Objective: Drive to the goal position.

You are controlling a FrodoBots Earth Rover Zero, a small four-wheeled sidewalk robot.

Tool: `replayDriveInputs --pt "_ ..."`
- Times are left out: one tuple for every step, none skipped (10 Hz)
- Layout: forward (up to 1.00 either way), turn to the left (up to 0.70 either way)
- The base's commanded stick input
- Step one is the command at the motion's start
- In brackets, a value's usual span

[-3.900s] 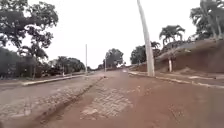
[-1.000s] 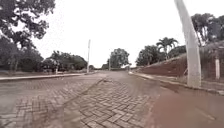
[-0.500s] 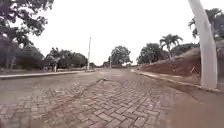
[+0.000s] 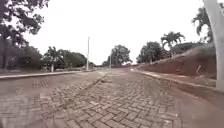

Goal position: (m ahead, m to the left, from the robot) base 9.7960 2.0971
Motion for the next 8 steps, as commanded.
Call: replayDriveInputs --pt "1.00 -0.08" --pt "1.00 -0.21" --pt "1.00 -0.27" --pt "1.00 -0.27" --pt "1.00 -0.27" --pt "1.00 -0.27" --pt "1.00 -0.18" --pt "1.00 0.00"
